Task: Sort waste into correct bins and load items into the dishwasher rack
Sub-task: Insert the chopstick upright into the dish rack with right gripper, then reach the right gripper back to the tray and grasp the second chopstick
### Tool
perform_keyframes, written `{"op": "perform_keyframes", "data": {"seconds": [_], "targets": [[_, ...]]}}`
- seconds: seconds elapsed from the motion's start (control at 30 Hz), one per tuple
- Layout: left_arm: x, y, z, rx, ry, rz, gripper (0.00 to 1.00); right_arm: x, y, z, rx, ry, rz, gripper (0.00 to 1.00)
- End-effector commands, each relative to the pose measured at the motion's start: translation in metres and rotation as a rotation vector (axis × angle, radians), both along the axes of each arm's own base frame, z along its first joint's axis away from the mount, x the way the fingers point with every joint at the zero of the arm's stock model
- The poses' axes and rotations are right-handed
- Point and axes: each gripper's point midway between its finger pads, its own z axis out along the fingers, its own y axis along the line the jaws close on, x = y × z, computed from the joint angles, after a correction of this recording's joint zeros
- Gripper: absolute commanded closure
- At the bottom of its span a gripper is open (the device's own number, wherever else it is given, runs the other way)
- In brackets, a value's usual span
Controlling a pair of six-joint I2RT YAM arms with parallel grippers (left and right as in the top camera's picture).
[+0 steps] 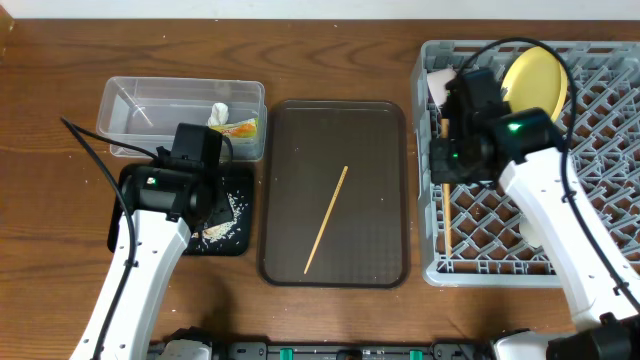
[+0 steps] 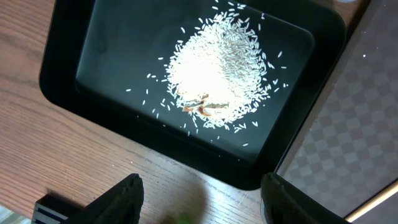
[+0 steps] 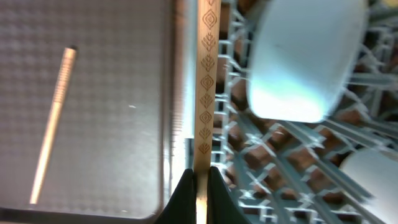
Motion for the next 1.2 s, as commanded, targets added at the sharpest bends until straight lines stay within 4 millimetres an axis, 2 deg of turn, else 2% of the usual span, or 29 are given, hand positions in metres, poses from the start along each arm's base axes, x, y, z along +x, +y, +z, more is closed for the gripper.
{"op": "perform_keyframes", "data": {"seconds": [0.0,0.23,0.33,0.43,0.5,0.7,0.8,1.0,1.17], "targets": [[-0.001,0.003,-0.002,0.01,0.006,0.019,0.36,0.001,-0.012,-0.01,-0.029,0.031,0.048,0.99],[-0.001,0.003,-0.002,0.01,0.006,0.019,0.36,0.015,-0.012,-0.04,-0.044,0.085,0.053,0.98],[-0.001,0.003,-0.002,0.01,0.007,0.019,0.36,0.021,-0.011,-0.051,-0.046,0.099,0.053,0.92],[-0.001,0.003,-0.002,0.01,0.007,0.019,0.36,0.026,-0.009,-0.053,-0.043,0.083,0.053,0.72],[-0.001,0.003,-0.002,0.01,0.007,0.019,0.36,0.028,-0.009,-0.051,-0.04,0.071,0.053,0.64],[-0.001,0.003,-0.002,0.01,0.007,0.019,0.36,0.028,-0.003,-0.041,-0.009,0.041,0.061,0.62],[-0.001,0.003,-0.002,0.01,0.007,0.019,0.36,0.031,0.017,-0.029,0.082,-0.003,0.096,0.6],[-0.001,0.003,-0.002,0.01,0.007,0.019,0.36,0.039,0.093,0.0,0.32,-0.124,0.258,0.51],[-0.001,0.003,-0.002,0.01,0.007,0.019,0.36,0.034,0.137,-0.004,0.314,-0.15,0.282,0.45]]}}
